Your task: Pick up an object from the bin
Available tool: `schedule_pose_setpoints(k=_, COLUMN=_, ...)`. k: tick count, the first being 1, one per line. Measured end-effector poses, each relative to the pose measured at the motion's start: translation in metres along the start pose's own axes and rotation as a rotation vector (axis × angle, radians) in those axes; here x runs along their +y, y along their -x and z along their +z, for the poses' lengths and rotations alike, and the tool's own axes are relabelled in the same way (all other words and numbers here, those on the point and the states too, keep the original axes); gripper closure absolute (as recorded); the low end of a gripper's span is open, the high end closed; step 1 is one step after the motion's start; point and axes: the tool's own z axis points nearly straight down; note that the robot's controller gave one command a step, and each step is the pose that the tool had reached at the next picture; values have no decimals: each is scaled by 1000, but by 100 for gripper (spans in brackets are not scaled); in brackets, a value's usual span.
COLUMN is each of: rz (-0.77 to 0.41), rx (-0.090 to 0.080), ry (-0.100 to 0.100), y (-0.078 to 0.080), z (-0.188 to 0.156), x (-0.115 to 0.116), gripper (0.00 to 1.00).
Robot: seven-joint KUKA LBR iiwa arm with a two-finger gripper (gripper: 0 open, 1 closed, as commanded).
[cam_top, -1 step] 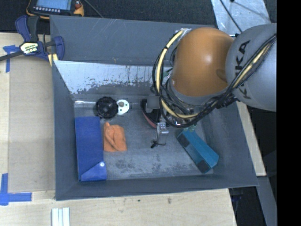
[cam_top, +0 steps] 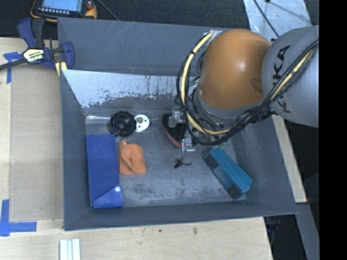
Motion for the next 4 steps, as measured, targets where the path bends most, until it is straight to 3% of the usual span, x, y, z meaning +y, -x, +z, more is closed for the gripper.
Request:
schedule_pose_setpoints(k=1, rz=-22, rx=-3, ry=1, y=-13, z=85, x=39, gripper=0)
schedule_pose_setpoints(k=2, rz=-17, rx=5, ry=-1, y=-21, z=78, x=71, gripper=0)
schedule_pose_setpoints(k=3, rz=-21, rx=-2, ry=1, y=-9, z=89, x=65, gripper=0)
schedule_pose_setpoints(k=4, rz=-133, rx=-2, ry=-4, y=-33, z=135, x=125, gripper=0)
